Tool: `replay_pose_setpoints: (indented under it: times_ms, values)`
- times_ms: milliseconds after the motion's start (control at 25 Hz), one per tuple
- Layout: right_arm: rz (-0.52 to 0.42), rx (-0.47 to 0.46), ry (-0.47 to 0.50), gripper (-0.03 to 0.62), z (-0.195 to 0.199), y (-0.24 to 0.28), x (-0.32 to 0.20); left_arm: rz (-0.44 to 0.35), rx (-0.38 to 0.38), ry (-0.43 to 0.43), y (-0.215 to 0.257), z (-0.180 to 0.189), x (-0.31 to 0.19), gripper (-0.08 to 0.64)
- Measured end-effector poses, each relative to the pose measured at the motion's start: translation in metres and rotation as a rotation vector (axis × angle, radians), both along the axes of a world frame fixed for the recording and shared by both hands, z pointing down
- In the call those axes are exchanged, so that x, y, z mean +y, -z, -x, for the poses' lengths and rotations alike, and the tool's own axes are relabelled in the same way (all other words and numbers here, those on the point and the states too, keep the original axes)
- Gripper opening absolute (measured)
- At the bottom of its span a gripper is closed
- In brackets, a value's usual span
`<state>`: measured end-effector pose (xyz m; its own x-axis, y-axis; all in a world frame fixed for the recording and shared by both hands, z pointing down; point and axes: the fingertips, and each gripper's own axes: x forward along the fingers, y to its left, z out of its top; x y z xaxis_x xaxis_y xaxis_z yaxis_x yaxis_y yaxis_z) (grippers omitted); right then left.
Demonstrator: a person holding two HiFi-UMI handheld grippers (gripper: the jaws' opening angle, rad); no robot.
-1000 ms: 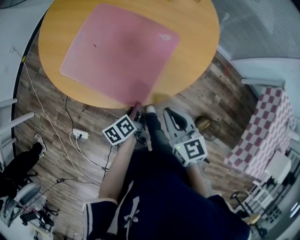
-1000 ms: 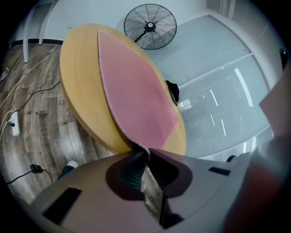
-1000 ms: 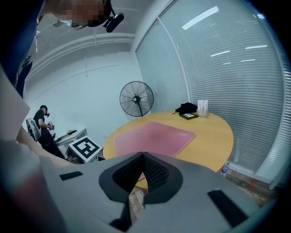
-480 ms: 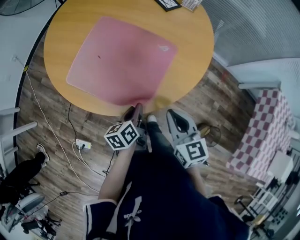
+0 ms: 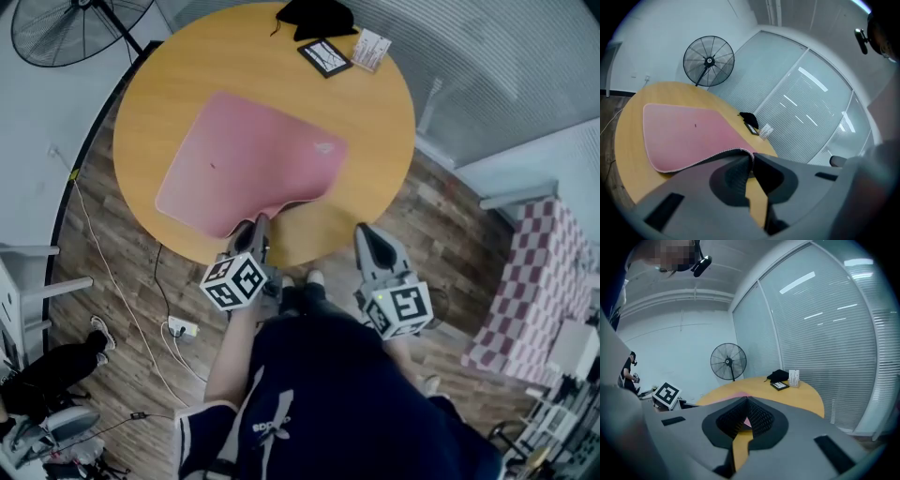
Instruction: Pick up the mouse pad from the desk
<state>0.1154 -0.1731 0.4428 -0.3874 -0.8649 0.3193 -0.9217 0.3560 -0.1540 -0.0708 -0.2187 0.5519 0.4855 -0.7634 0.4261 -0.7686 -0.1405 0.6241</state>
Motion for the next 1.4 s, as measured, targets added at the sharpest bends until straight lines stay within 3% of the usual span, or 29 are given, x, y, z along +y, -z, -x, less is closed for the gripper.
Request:
replay_pose_setpoints:
  times_ms: [280, 680, 1080, 1400]
  values:
    - [-0.08, -0.004, -0.025, 0.002, -0.021, 0.027, -0.018, -0.102, -0.033, 0.027, 0.037, 0.01, -0.043, 0.02]
    - [-0.141, -0.037, -0.039, 0.002, -0.041, 0.052, -0.036, -0.317, -0.207, -0.017, 0.123, 0.027, -0.128, 0.02]
    - [-0.187, -0.041, 0.033, 0.002, -0.025, 0.067, -0.039, -0.478, -0.238, 0.061, 0.225, 0.063, -0.193, 0.02]
    - [-0.224, -0.049, 0.034, 0.002, -0.02, 0.079, -0.038, -0.602, -0.267, 0.082, 0.299, 0.081, -0.21, 0.02]
